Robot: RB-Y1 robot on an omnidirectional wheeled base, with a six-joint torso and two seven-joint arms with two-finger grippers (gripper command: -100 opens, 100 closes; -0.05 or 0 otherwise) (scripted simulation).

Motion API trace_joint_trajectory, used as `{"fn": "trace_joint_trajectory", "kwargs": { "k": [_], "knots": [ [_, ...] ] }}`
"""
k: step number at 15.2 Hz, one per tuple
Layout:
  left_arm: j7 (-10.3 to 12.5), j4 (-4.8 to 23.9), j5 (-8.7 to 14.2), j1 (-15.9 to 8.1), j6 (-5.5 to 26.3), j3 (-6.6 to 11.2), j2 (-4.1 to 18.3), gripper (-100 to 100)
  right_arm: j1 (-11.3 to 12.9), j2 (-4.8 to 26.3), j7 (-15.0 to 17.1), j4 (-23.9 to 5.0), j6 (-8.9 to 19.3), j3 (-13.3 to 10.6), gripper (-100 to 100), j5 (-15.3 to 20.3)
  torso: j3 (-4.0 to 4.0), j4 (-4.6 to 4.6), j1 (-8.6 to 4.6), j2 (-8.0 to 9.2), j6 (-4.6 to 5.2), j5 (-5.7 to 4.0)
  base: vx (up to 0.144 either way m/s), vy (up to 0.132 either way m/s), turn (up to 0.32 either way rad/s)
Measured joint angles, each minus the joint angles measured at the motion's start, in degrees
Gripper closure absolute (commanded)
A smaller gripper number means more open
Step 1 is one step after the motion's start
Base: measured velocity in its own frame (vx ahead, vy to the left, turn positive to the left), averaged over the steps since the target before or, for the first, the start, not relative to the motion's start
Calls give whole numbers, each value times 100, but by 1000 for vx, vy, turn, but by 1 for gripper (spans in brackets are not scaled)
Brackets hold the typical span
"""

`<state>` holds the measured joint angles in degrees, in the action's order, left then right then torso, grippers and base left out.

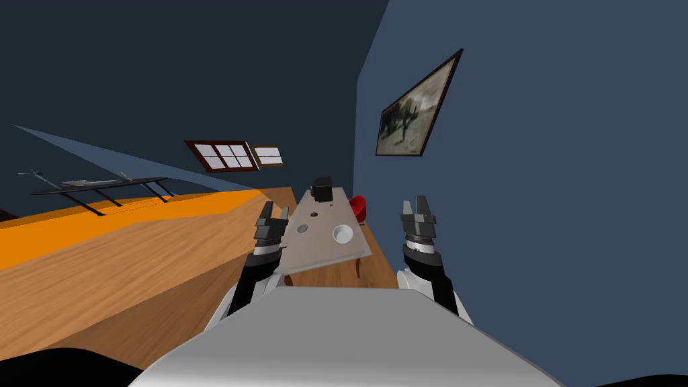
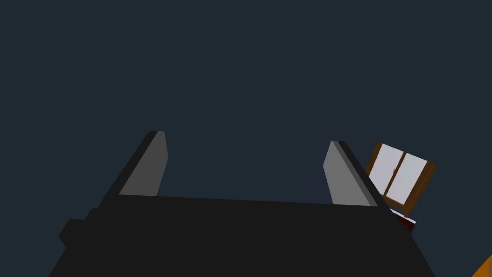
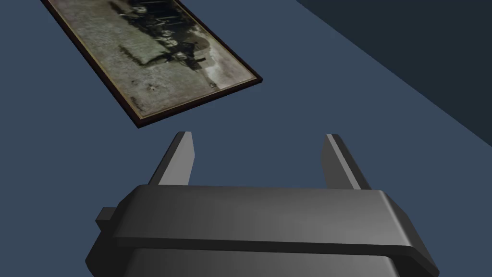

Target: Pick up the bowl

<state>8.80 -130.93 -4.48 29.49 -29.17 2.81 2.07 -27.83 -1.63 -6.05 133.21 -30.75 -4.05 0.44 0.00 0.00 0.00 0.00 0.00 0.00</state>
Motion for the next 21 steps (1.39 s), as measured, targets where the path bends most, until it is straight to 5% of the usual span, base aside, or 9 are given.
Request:
{"fn": "trace_joint_trajectory", "kwargs": {
  "k": [8,21],
  "knots": [
    [41,576,99,-271,656,125,601,-100,0,0,0,0,0,0,0,0,0,0,-8,1,2,-1,-6,-22,-106],
    [142,1869,332,-887,1872,416,1012,-100,1,0,0,0,0,-1,0,0,-2,-1,-12,-3,3,-2,0,-25,-118]
  ]
}}
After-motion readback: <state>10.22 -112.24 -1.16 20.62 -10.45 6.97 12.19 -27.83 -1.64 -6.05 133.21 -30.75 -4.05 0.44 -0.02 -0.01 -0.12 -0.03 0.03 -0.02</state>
